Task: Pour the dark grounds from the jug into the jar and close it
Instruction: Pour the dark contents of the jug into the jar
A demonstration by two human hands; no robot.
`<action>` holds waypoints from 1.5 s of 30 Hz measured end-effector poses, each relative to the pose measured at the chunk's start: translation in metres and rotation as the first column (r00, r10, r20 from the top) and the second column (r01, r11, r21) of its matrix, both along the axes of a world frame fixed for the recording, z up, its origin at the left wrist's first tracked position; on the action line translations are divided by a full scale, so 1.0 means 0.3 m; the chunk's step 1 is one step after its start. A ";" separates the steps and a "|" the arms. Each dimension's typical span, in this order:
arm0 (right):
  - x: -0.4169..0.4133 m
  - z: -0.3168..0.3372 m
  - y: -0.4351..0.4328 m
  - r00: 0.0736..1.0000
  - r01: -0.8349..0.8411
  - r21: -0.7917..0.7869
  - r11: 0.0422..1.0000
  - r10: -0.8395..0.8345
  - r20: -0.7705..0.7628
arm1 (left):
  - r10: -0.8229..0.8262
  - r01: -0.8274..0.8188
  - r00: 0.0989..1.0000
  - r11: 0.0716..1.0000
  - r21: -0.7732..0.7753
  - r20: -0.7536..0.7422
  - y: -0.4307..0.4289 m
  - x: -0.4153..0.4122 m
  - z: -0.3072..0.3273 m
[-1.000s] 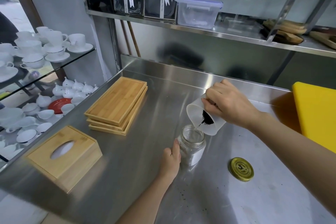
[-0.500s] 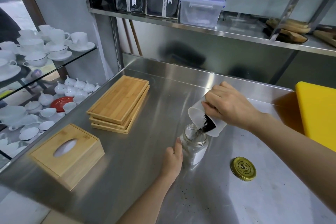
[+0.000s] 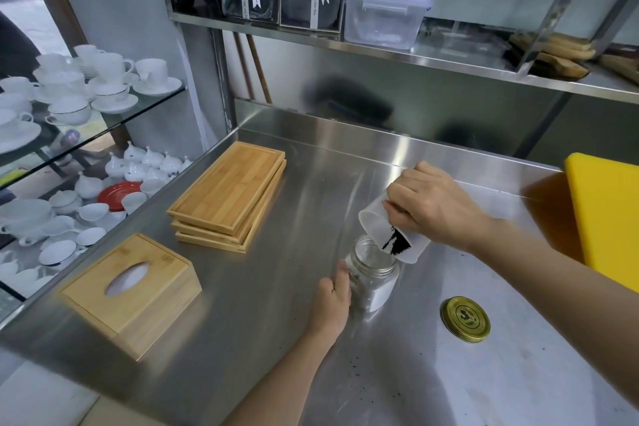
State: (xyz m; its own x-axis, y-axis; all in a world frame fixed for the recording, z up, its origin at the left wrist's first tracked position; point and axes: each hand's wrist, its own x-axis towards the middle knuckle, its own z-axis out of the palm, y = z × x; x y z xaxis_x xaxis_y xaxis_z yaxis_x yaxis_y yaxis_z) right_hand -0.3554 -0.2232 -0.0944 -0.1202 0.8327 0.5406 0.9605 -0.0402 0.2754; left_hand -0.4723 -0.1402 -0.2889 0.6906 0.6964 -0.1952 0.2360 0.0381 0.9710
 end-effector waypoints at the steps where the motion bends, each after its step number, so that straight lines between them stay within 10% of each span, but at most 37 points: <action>1: -0.003 -0.003 0.000 1.000 0.002 0.003 1.000 -0.003 0.005 | -0.002 0.002 1.000 1.000 -0.003 0.004 0.000 -0.001 0.001; 45: -0.009 -0.029 0.019 0.998 -0.028 -0.042 0.999 0.030 0.062 | -0.024 0.024 1.000 0.999 0.035 0.008 0.003 0.000 0.002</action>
State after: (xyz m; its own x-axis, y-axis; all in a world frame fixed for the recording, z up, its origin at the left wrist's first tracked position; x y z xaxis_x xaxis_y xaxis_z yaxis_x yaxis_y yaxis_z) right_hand -0.3582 -0.2176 -0.1031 -0.1771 0.8495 0.4969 0.9419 -0.0002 0.3359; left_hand -0.4723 -0.1394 -0.2884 0.7085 0.6861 -0.1654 0.2287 -0.0015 0.9735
